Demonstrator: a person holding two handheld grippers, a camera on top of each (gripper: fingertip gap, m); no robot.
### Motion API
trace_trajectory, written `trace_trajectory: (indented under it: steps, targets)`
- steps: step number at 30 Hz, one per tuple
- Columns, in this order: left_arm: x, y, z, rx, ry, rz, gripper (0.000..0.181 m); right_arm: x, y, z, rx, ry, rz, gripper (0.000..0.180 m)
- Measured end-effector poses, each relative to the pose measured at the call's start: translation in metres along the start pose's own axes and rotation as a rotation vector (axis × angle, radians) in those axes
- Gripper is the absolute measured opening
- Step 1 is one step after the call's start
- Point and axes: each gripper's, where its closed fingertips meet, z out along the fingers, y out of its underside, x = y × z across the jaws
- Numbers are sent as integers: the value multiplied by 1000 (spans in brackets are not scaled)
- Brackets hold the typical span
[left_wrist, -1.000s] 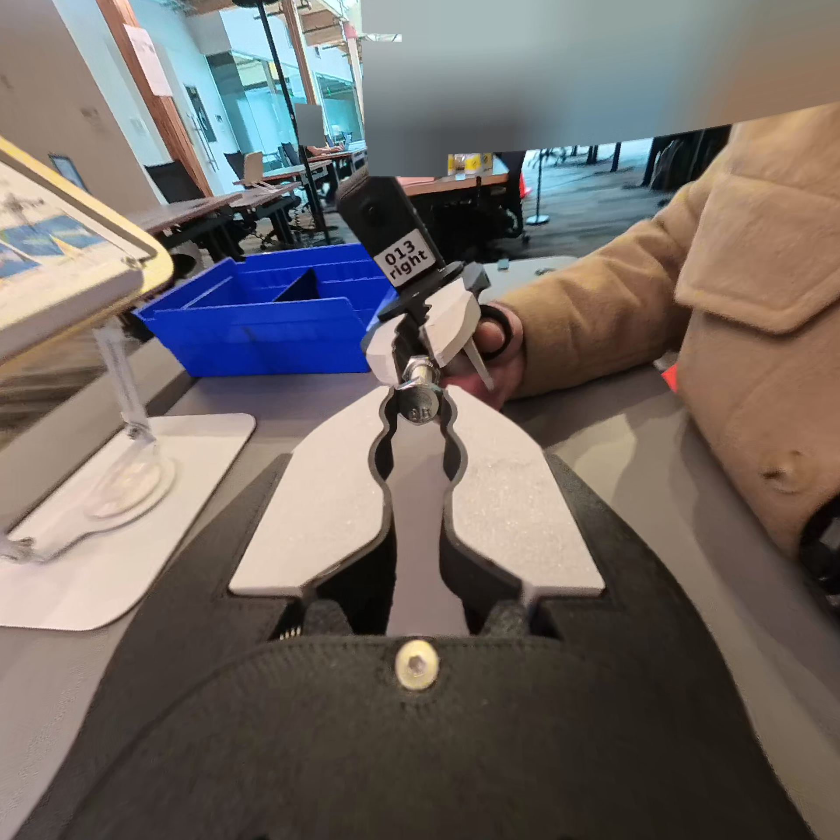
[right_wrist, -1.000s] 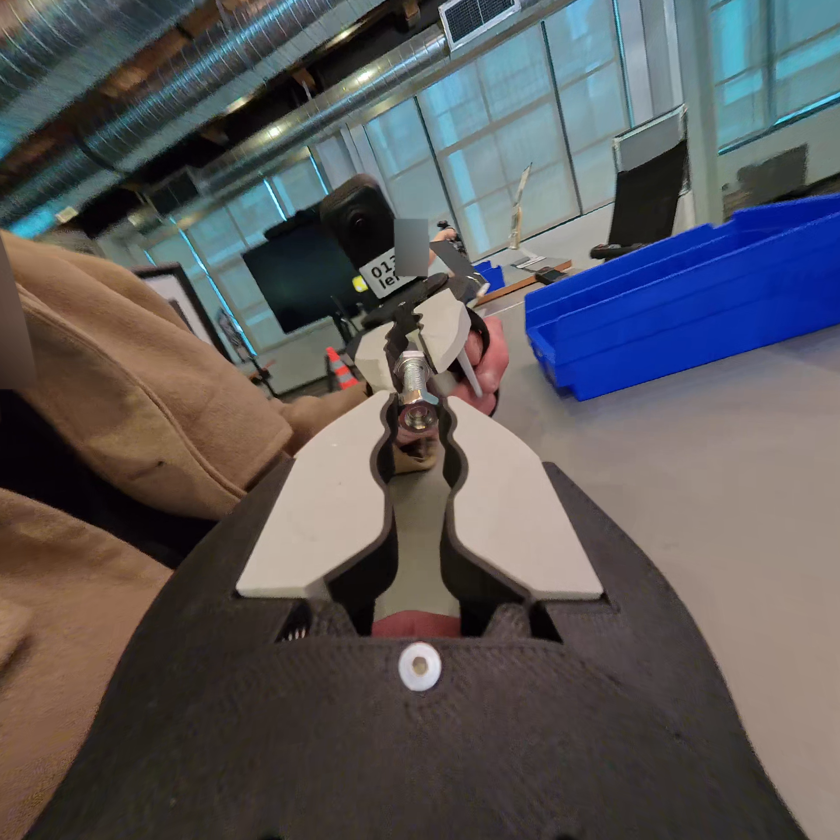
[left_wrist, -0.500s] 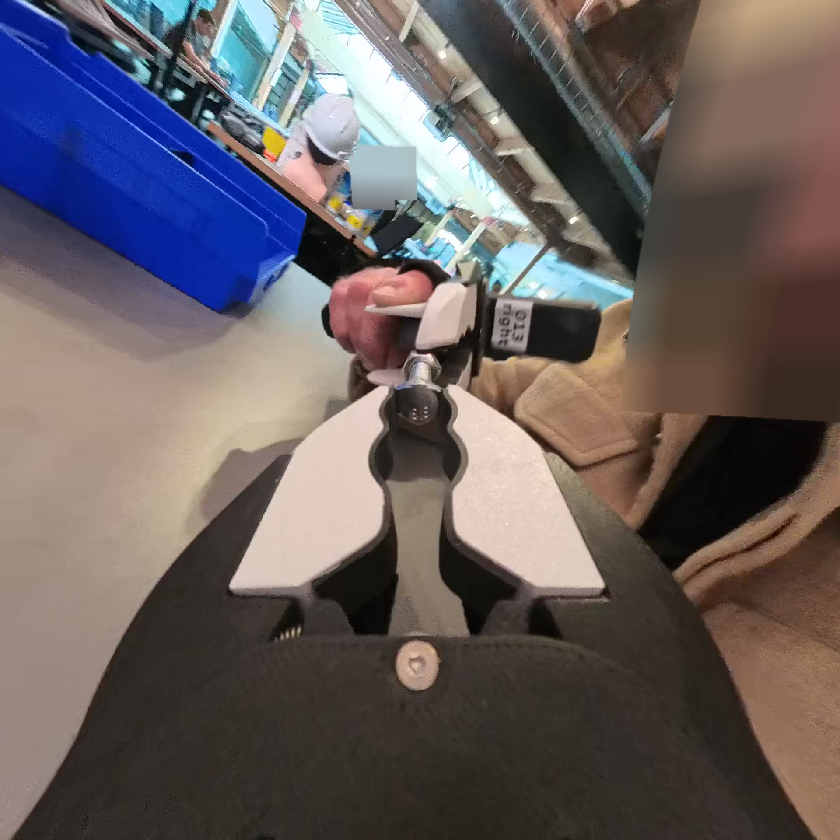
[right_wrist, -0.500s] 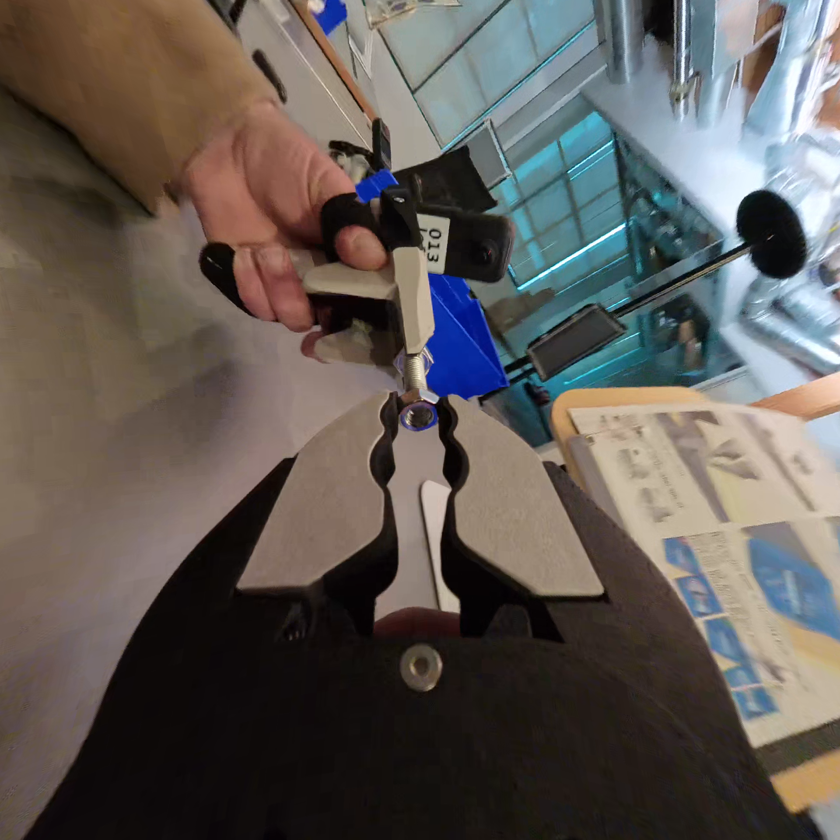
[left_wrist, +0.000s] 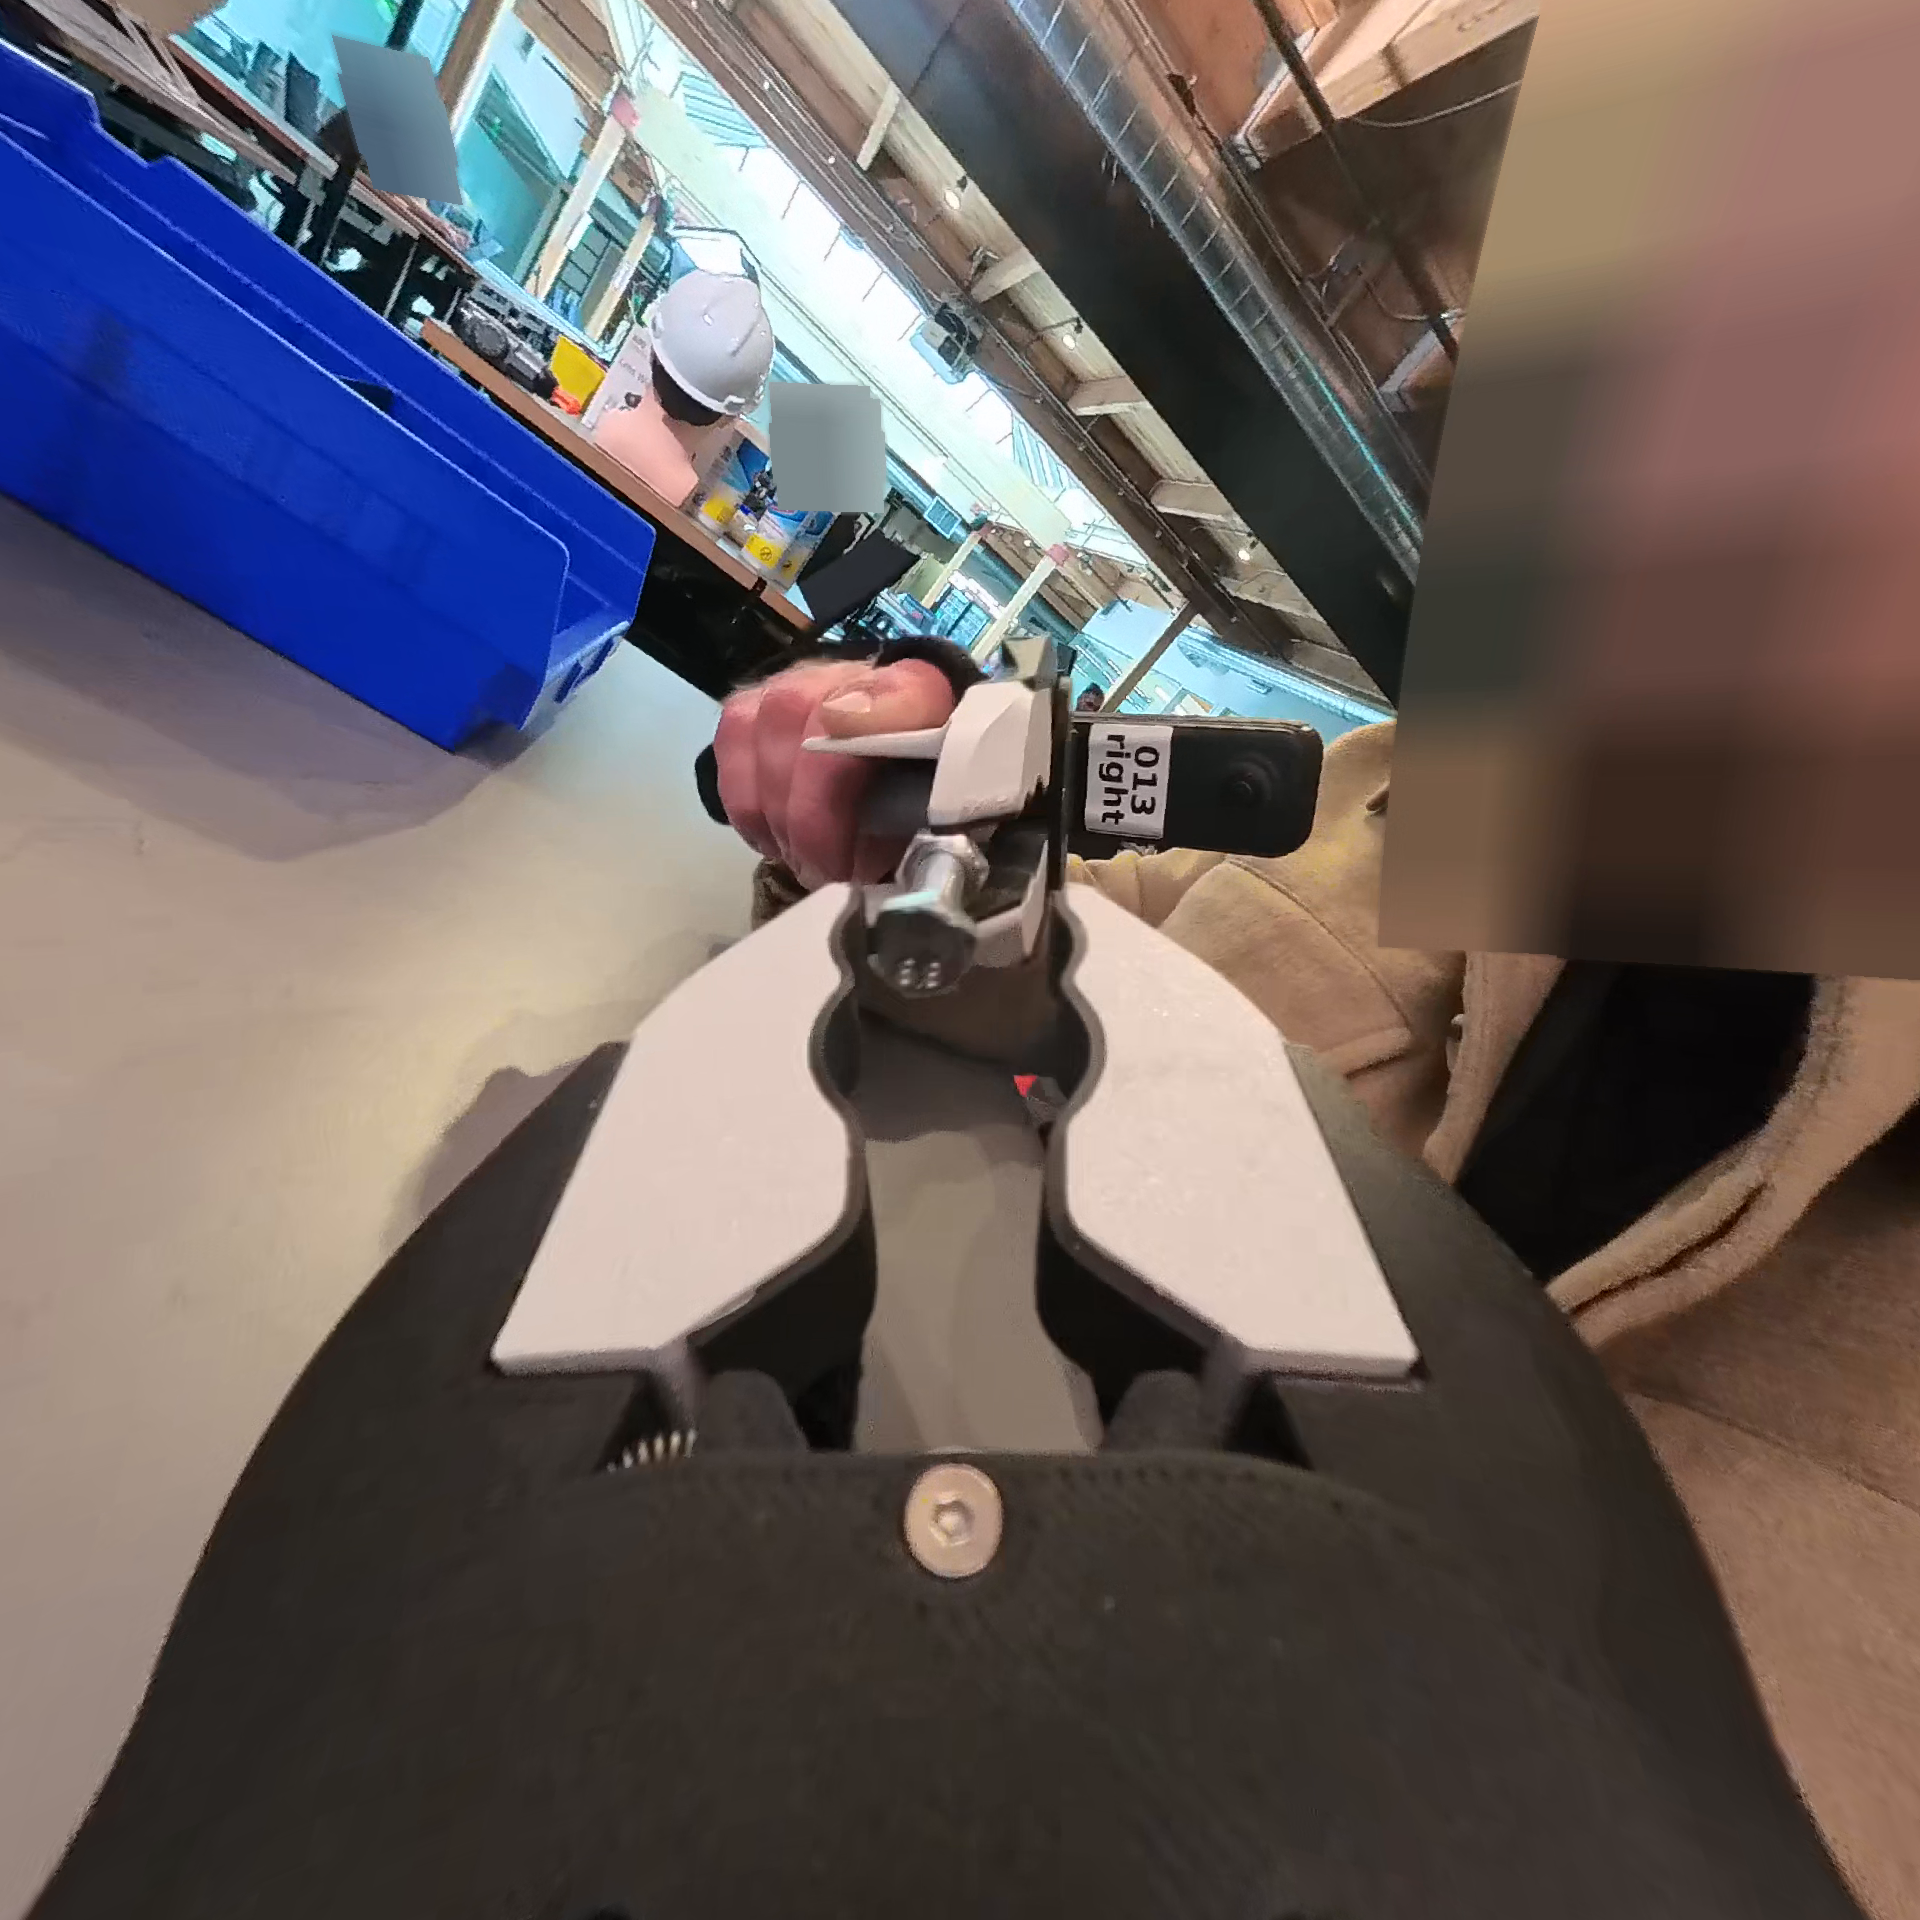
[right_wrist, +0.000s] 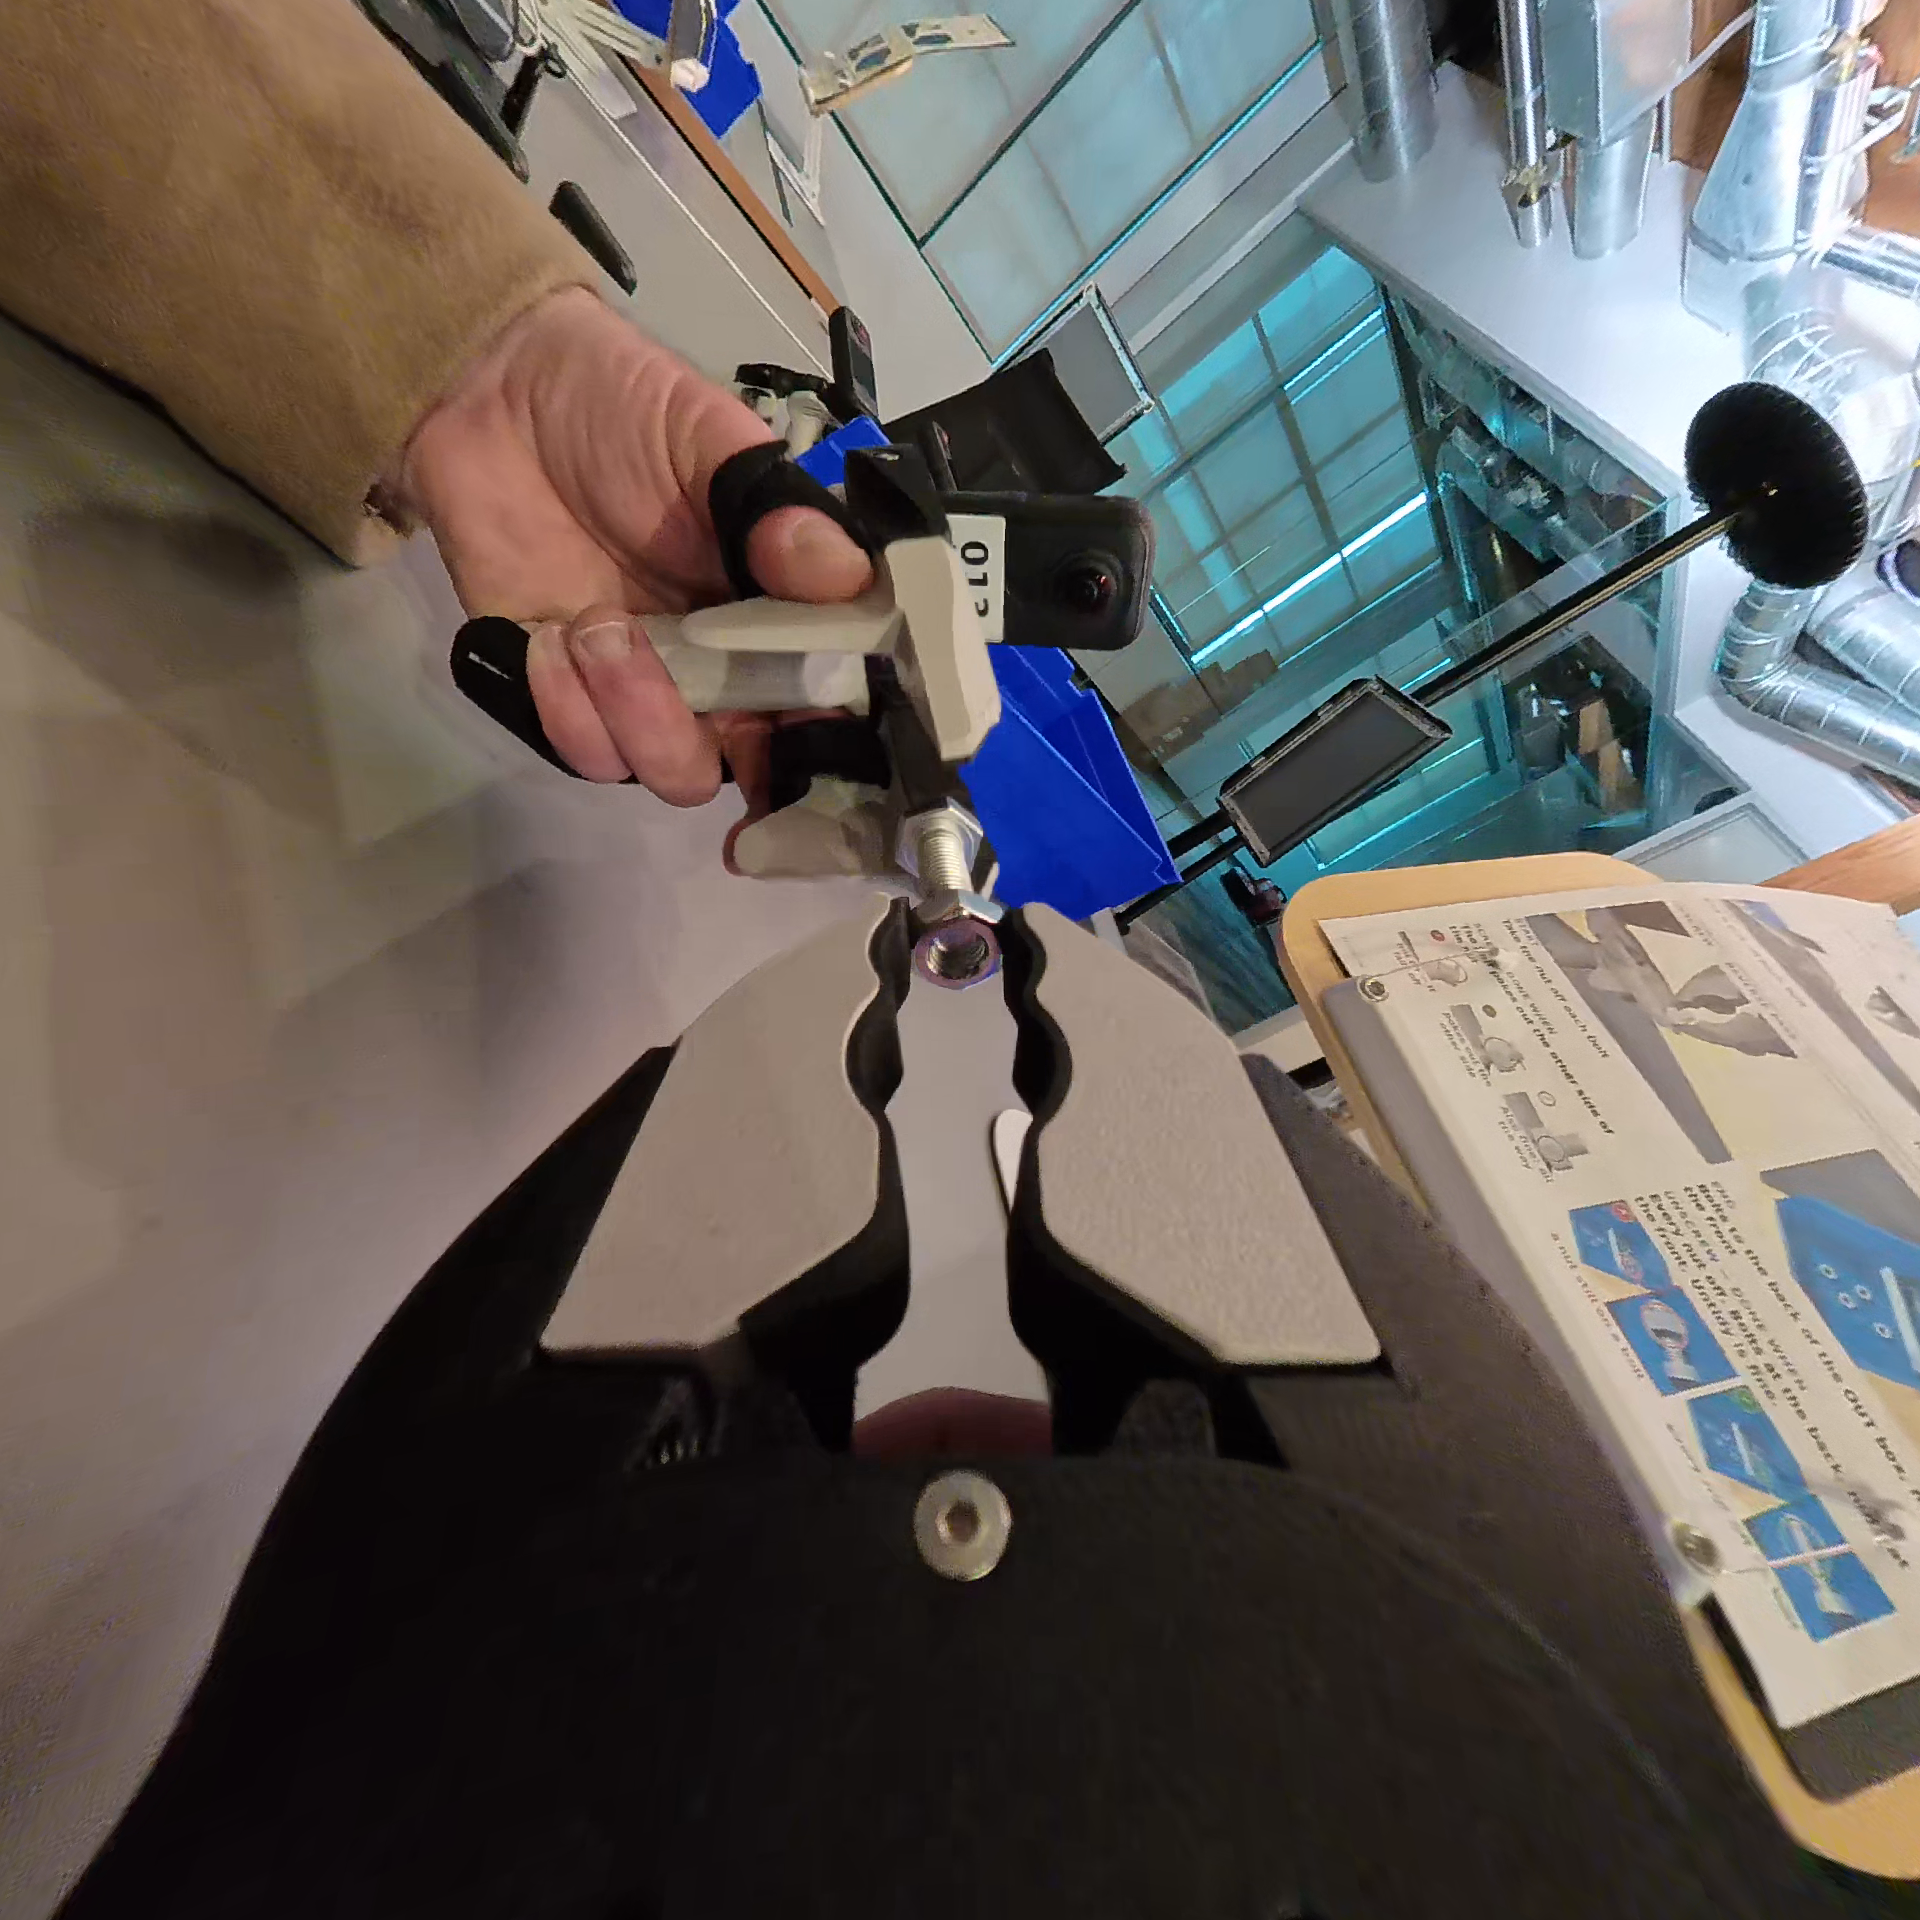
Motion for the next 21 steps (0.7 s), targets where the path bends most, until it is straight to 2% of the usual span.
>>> trace_trajectory:
  steps: [7,11,15,18,21]
  targets:
    - [4,-1,4,-19,-17,93,43,3,-1,-1,47,-18,152,18]
    - [-6,2,2,-55,-110,208,48,14,-1,-5,125,-60,422,18]
    - [-8,-3,0,-96,-243,453,50,18,1,-7,223,-183,792,18]
    - [-4,-6,0,-144,-329,663,47,17,0,-8,281,-269,976,17]
    - [0,-6,0,-177,-379,791,37,15,-3,-7,327,-328,1093,17]
